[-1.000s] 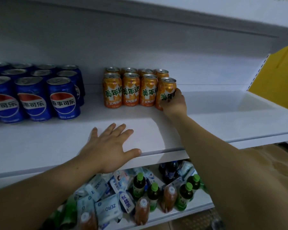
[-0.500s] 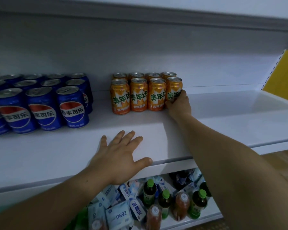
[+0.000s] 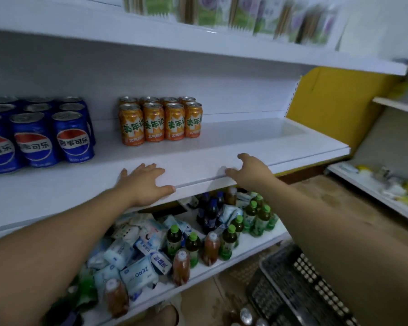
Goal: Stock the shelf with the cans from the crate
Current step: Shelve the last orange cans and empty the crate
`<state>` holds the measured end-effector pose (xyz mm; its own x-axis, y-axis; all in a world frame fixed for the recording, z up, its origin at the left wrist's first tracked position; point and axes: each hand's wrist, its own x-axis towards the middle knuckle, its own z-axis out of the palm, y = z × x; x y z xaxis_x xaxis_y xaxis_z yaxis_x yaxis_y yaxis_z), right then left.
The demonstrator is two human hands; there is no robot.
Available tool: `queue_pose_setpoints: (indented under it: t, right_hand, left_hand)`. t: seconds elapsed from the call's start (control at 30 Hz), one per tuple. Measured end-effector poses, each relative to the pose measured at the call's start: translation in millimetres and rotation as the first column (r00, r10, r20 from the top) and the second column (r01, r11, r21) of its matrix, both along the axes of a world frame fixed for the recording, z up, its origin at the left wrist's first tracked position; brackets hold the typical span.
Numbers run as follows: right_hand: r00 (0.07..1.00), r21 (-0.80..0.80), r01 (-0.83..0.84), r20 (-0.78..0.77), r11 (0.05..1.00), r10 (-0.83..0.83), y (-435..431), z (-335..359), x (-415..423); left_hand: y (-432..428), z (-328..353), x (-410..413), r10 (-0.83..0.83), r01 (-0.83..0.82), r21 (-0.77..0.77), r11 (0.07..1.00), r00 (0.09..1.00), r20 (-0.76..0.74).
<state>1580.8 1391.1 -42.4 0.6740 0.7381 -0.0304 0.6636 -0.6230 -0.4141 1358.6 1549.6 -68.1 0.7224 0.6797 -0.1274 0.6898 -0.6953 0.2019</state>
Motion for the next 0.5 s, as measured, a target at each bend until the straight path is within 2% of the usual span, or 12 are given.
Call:
queue_pose_setpoints:
  t: [0.07,0.17,0.27,0.37,0.5]
  right_hand:
    - [0.999,-0.035,0.049,-0.001,0.998,-0.049,-42,-2,-5]
    - [0.991,-0.056,0.13,-0.024,0.99,-0.132,-95,-15,-19]
    - [0.977,-0.066,0.2,-0.063,0.978,-0.204,-144,-38,-35]
    - [0.949,-0.118,0.248,-0.171,0.961,-0.266,-186,-76,-45]
    - [0.909,-0.224,0.31,-0.216,0.924,-0.357,-227,-147,-49]
  left_hand:
    - [-22,4,8,-0.076,0.077,-0.014,0.997,0.995,0.058]
    - [-83,-1,22,-0.286,0.29,-0.003,0.957,0.945,0.159]
    - [-145,-27,34,-0.465,0.469,0.01,0.883,0.871,0.158]
    - [-189,-74,40,-0.519,0.526,-0.118,0.842,0.851,0.086]
    - [-222,-154,42,-0.555,0.534,-0.316,0.784,0.832,0.029]
